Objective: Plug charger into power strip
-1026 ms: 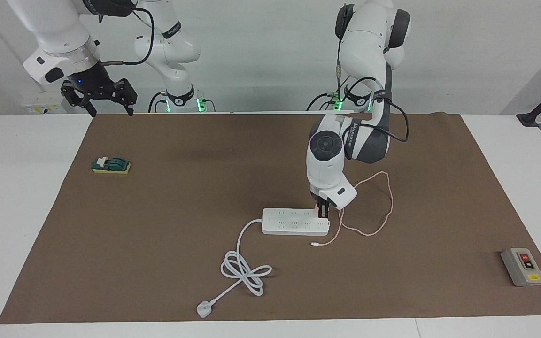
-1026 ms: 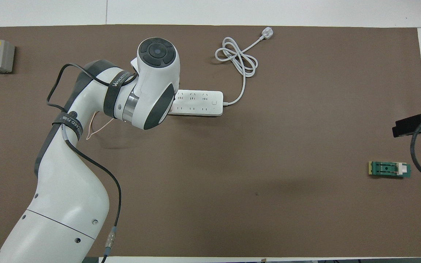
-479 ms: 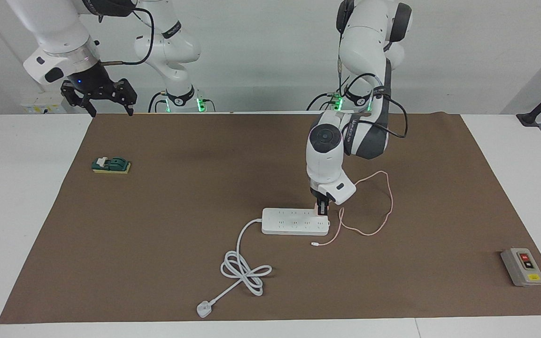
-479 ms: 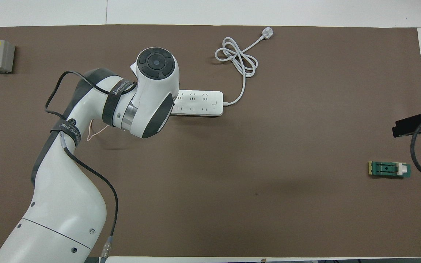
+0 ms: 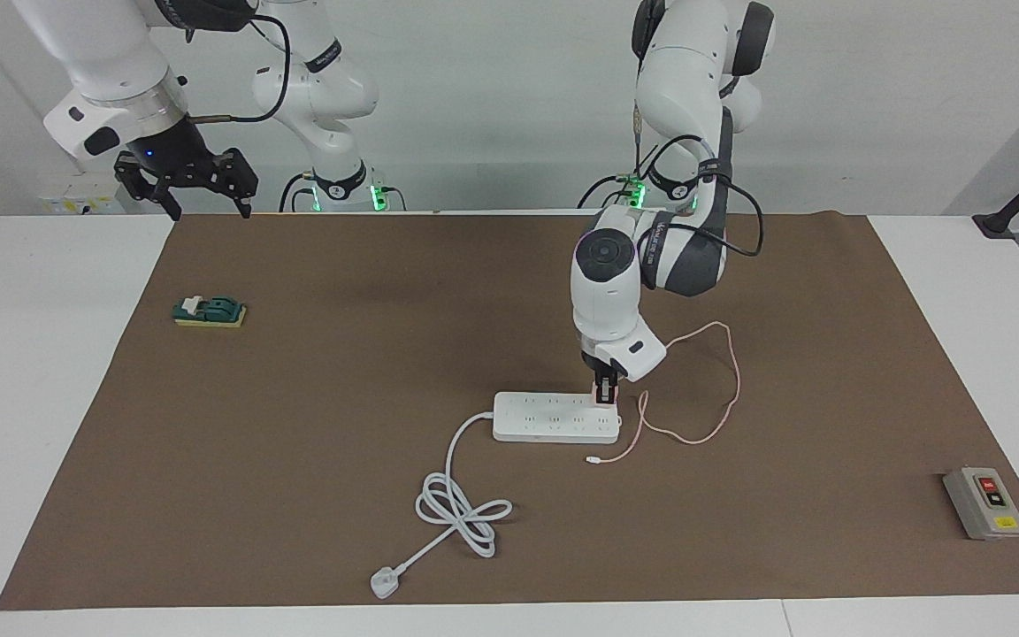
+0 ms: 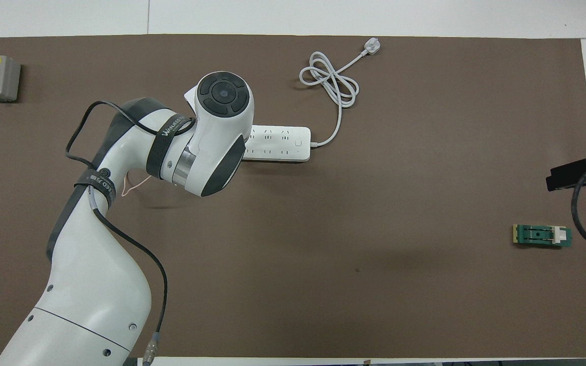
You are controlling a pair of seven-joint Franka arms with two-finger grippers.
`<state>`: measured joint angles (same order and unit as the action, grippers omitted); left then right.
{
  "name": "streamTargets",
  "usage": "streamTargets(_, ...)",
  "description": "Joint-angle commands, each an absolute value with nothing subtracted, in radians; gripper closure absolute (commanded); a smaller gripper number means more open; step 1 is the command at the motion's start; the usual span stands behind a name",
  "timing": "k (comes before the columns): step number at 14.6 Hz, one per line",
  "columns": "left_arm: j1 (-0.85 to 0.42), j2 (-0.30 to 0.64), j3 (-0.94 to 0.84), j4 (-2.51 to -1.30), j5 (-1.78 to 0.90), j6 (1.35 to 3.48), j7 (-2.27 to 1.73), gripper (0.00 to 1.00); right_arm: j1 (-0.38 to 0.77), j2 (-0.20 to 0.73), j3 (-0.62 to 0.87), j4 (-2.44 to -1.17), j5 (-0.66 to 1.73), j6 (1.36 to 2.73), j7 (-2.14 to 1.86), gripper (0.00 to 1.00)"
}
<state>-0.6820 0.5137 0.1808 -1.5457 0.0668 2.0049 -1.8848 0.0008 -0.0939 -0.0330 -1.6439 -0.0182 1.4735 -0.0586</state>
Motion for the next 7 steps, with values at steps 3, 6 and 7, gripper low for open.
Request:
streamTargets(3, -0.703, 0.558, 0.169, -1.578, 0.037, 2.01, -1.902, 1.0, -0.034, -0.109, -0.023, -1.658, -0.02, 1.473, -0.052, 0.0)
streamTargets(6, -0.699, 0.563, 0.167, -1.577, 0.04, 2.011, -1.898, 1.0, -0.035, -0.109, -0.023, -1.658, -0.02, 1.47, -0.052, 0.0)
streamTargets(7, -0.698, 0.571, 0.167, -1.577, 0.049, 2.013, -1.898, 1.0, -0.035, -0.109, -0.023, -1.658, -0.021, 1.468, -0.052, 0.0)
